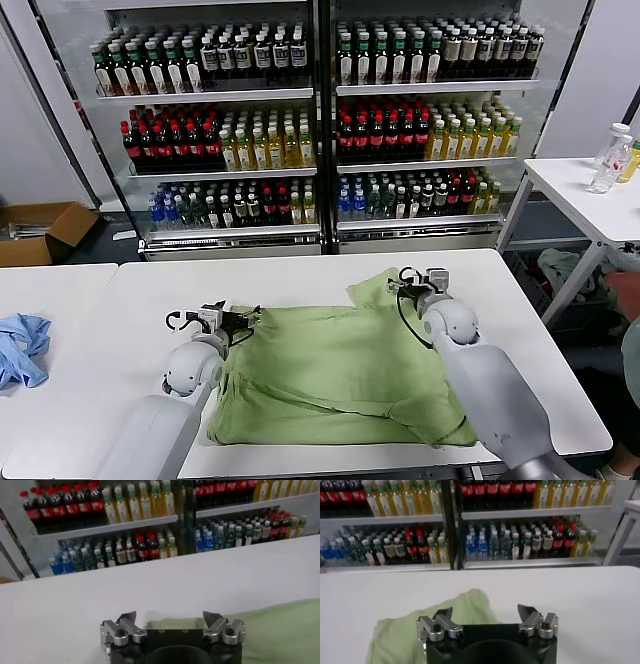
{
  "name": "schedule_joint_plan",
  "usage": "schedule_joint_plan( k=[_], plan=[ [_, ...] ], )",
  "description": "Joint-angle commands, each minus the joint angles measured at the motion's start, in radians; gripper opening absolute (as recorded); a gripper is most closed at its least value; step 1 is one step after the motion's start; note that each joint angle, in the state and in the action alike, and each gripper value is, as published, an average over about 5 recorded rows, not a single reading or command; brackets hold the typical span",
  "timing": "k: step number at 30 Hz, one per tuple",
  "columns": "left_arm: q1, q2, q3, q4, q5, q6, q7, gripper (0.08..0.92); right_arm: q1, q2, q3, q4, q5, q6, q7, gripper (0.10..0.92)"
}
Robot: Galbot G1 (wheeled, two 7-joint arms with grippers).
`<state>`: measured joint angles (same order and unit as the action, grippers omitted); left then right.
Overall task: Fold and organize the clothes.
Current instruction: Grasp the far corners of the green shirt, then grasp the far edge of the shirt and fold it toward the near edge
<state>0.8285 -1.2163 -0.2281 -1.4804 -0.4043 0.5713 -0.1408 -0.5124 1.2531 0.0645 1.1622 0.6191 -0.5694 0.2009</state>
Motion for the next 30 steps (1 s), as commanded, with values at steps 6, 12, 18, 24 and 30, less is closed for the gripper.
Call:
schedule_joint_plan(
  k=[6, 12, 18, 24, 30],
  plan=[
    [0.034, -0.001, 0.003, 0.016, -0.065, 0.008, 0.014, 0.551, 0.054, 0.028, -0.04, -0.117, 0.007, -0.006, -0.033, 0.481],
    [0.059, -0.007, -0.023, -0.009, -0.111, 0.0, 0.012, 0.377, 0.029, 0.012, -0.039, -0.064, 0.013, 0.028, -0.054, 0.308],
    [0.071, -0.008, -0.061, -0.072, -0.185, -0.047, 0.014, 0.204, 0.002, -0.005, -0.027, 0.007, 0.019, 0.092, -0.057, 0.14],
    [0.099, -0.002, -0.111, -0.172, -0.251, -0.086, 0.017, 0.09, -0.049, -0.033, 0.016, 0.151, 0.04, 0.13, -0.041, 0.106],
    [0.172, 0.009, -0.171, -0.286, -0.285, -0.089, 0.018, 0.088, -0.153, -0.094, 0.07, 0.369, 0.065, 0.125, -0.032, 0.106]
  ],
)
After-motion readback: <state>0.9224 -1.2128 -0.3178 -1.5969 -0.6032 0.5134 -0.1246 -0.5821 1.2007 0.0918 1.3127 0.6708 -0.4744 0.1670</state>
